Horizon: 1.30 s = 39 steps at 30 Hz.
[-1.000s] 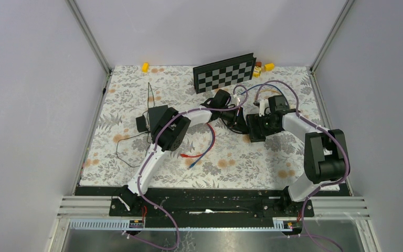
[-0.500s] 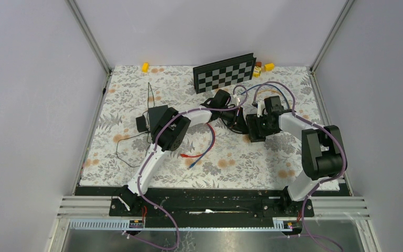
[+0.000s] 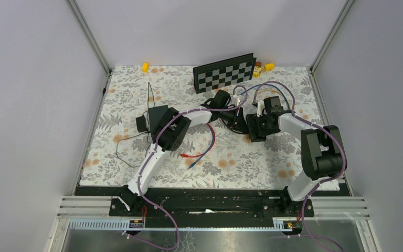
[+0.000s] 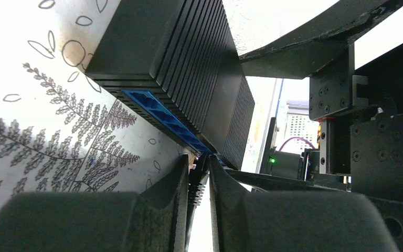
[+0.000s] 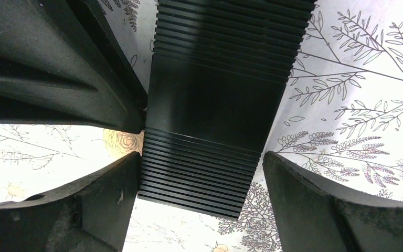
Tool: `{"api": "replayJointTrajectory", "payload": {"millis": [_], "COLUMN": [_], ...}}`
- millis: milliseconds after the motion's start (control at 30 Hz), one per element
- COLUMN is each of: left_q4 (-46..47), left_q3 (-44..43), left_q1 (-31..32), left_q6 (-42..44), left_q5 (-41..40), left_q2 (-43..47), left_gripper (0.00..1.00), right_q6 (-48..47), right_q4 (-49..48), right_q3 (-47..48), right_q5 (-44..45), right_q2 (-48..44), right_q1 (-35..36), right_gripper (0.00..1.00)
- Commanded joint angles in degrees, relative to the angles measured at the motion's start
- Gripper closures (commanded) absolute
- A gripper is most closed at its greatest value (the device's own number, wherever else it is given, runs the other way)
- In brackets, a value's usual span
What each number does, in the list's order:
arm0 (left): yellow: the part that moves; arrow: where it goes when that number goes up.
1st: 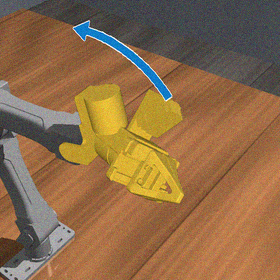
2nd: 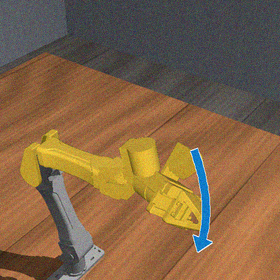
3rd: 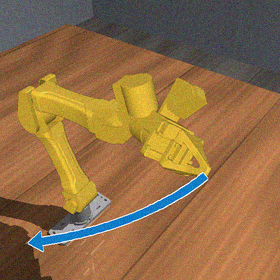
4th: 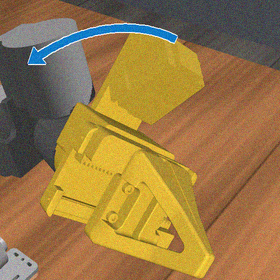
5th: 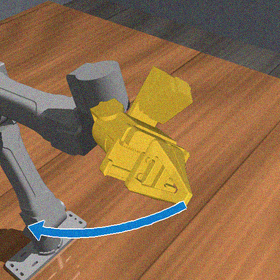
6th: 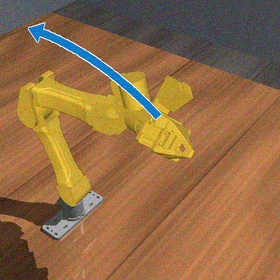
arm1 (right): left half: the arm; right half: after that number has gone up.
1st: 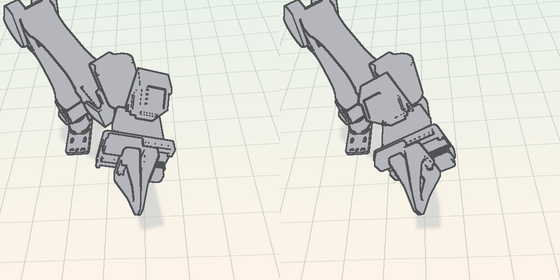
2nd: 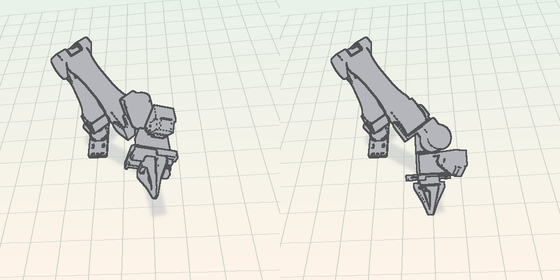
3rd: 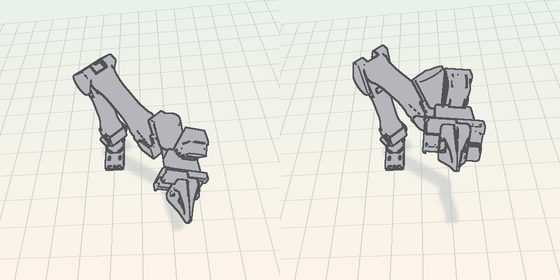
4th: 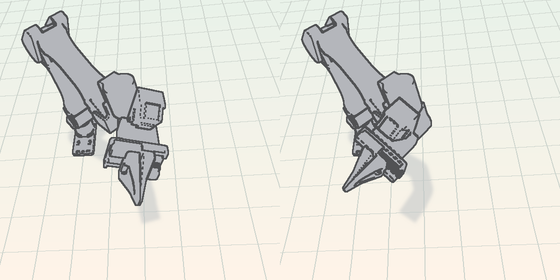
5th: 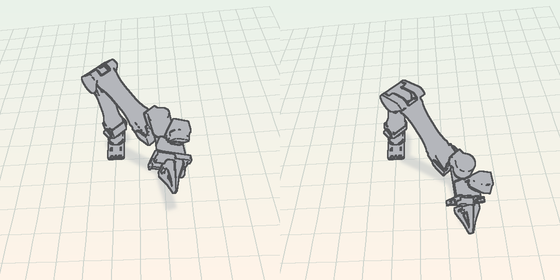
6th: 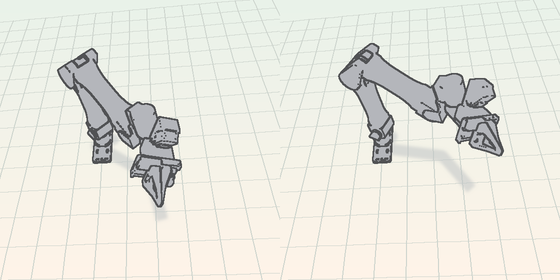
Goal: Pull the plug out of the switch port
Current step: Pull the connector from the switch port.
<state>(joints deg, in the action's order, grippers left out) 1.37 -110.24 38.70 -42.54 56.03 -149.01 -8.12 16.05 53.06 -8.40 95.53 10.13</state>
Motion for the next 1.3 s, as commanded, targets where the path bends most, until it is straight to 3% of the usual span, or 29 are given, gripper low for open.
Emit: {"api": "replayJointTrajectory", "payload": {"millis": [0, 433, 900, 1067, 1267], "left_q4": [-3.14, -1.58, 18.14, 15.5, 4.32], "left_q3": [1.53, 2.69, 13.77, 11.7, 5.56], "left_q1": [-0.63, -1.63, -1.12, -1.17, -1.43], "left_q6": [0.72, -0.11, -15.22, -13.79, -5.31], "left_q5": [-4.32, -3.26, -2.77, -2.86, -4.64], "left_q2": [-3.46, -2.44, 0.32, -0.26, -0.67], "left_gripper": [1.0, 1.0, 1.0, 1.0, 1.0], "right_q6": [-0.76, -2.43, 0.46, 0.65, -0.66], "right_q4": [-1.24, -1.47, 2.65, 3.36, 2.75], "right_q3": [-0.51, -0.01, 2.68, 3.32, 3.72], "right_q5": [2.25, 3.18, 4.81, 5.36, 5.85], "right_q2": [-0.21, 0.53, 0.98, 0.71, 1.78], "right_q1": [0.28, 0.24, 0.24, 0.24, 0.24], "right_gripper": [0.09, 0.22, 0.26, 0.27, 0.27]}}
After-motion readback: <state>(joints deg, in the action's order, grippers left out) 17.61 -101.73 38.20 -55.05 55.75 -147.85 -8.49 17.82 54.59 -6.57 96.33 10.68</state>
